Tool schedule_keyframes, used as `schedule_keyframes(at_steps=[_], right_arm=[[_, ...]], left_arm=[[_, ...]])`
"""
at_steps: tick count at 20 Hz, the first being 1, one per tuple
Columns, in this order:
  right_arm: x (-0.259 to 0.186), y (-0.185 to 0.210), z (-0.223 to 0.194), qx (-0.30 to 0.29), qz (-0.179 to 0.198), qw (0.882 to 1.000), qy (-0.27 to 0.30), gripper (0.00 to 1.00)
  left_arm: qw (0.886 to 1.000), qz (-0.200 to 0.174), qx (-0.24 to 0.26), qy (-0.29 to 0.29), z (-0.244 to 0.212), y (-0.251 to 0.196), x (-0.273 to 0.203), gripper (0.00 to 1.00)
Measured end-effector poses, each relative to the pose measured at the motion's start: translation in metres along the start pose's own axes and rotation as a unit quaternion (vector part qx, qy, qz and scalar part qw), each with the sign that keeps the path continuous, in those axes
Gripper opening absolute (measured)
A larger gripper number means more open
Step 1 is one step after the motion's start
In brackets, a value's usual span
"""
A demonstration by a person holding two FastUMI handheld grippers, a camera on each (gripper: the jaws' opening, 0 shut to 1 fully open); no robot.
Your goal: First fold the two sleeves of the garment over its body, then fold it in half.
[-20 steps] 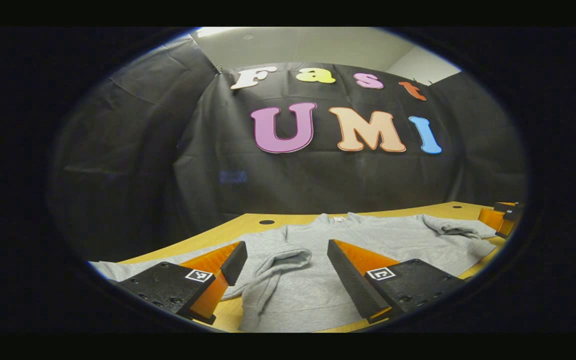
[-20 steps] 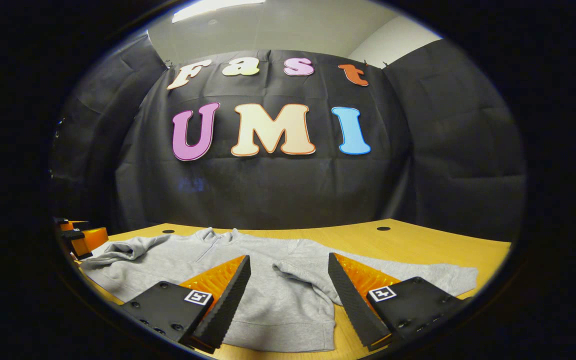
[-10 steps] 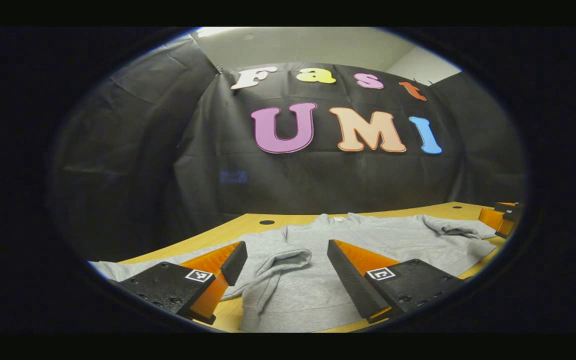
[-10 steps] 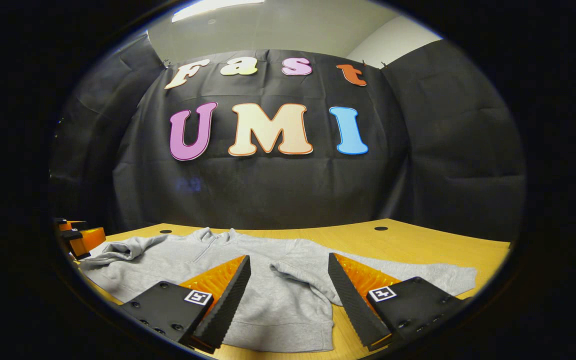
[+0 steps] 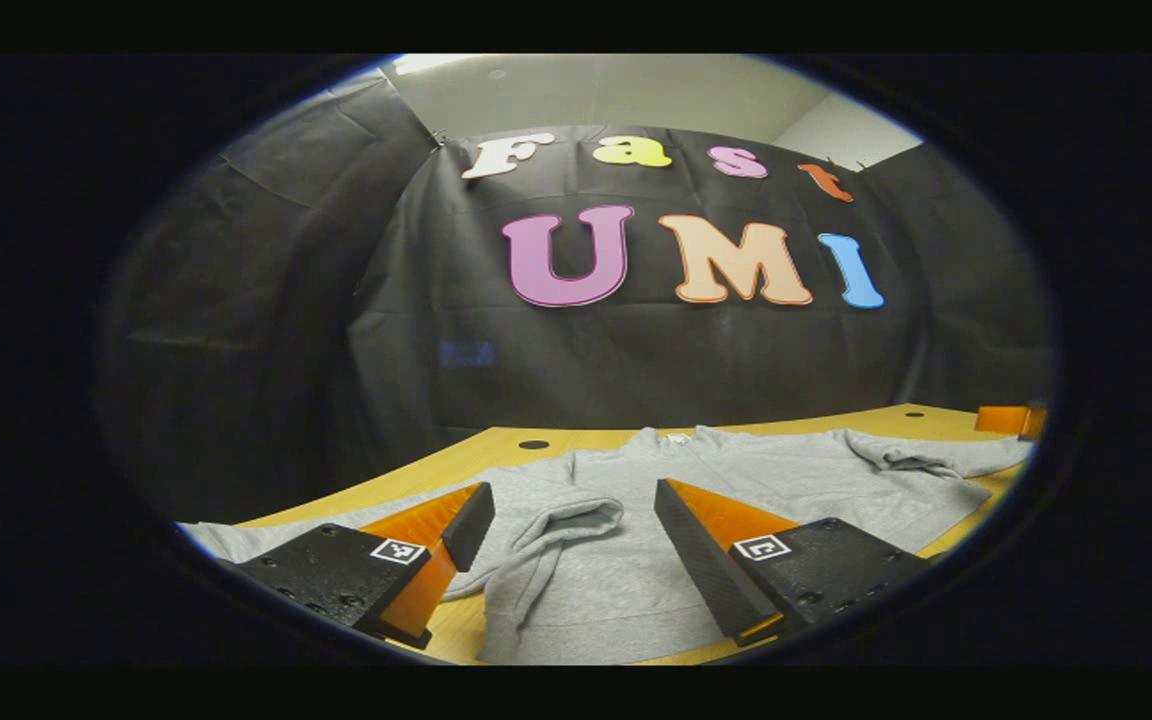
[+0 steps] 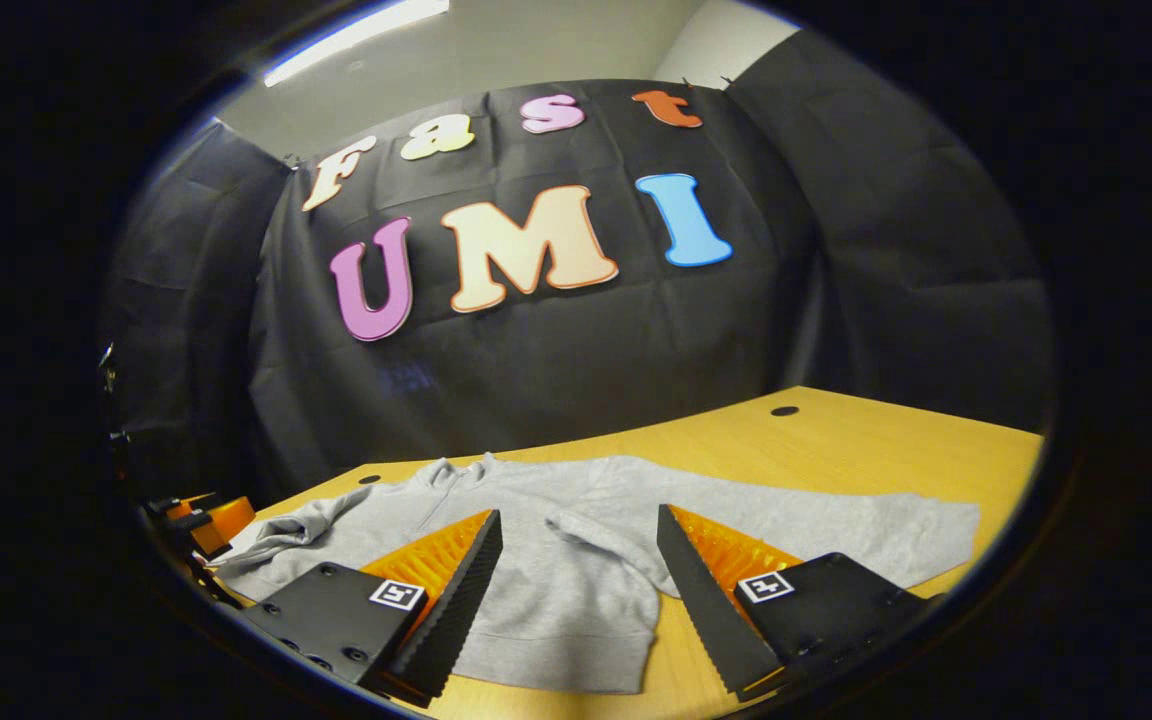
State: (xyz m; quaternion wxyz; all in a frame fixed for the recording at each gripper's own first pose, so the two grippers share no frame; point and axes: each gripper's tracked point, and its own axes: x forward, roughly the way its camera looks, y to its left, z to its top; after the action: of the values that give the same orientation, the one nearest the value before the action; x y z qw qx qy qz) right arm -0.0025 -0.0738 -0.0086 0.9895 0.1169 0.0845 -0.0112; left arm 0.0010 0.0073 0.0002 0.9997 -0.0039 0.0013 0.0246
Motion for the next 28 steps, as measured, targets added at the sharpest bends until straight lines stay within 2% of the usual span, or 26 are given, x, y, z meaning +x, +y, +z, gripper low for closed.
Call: schedule_keyframes(at_steps=[3, 5, 6, 10, 14, 19, 20, 21, 22, 28], right_arm=[[-0.009, -0.058, 0.021, -0.011, -0.052, 0.998, 0.017, 0.97], [-0.017, -0.096, 0.029, -0.026, -0.092, 0.995, 0.032, 0.97], [-0.023, -0.113, 0.031, -0.036, -0.110, 0.992, 0.041, 0.97], [-0.034, -0.155, 0.022, -0.043, -0.147, 0.984, 0.088, 0.97], [-0.042, -0.191, -0.001, -0.073, -0.188, 0.968, 0.151, 0.98], [-0.044, -0.213, -0.027, -0.093, -0.202, 0.950, 0.218, 0.98], [-0.045, -0.213, -0.032, -0.090, -0.202, 0.948, 0.228, 0.94], [-0.045, -0.214, -0.037, -0.085, -0.204, 0.946, 0.239, 0.98], [-0.046, -0.216, -0.044, -0.080, -0.205, 0.943, 0.249, 0.98], [-0.048, -0.218, -0.061, -0.068, -0.199, 0.938, 0.277, 0.97]], left_arm=[[1.000, 0.000, 0.001, -0.001, 0.000, -0.001, 0.000, 0.95], [1.000, 0.000, 0.001, -0.001, 0.000, 0.000, 0.000, 0.98], [1.000, 0.000, 0.000, -0.001, 0.000, -0.001, 0.000, 0.95], [1.000, 0.000, 0.000, -0.001, -0.001, -0.001, 0.000, 0.96], [1.000, -0.001, 0.000, -0.001, -0.001, -0.002, 0.002, 0.95], [1.000, -0.001, 0.000, -0.001, -0.001, -0.002, 0.000, 0.96], [1.000, -0.001, 0.000, -0.001, -0.001, -0.001, 0.000, 0.95], [1.000, -0.001, 0.000, -0.001, -0.001, -0.001, 0.000, 0.96], [1.000, -0.001, 0.000, -0.001, -0.001, -0.001, 0.001, 0.96], [1.000, -0.001, 0.000, -0.001, -0.002, -0.001, 0.000, 0.96]])
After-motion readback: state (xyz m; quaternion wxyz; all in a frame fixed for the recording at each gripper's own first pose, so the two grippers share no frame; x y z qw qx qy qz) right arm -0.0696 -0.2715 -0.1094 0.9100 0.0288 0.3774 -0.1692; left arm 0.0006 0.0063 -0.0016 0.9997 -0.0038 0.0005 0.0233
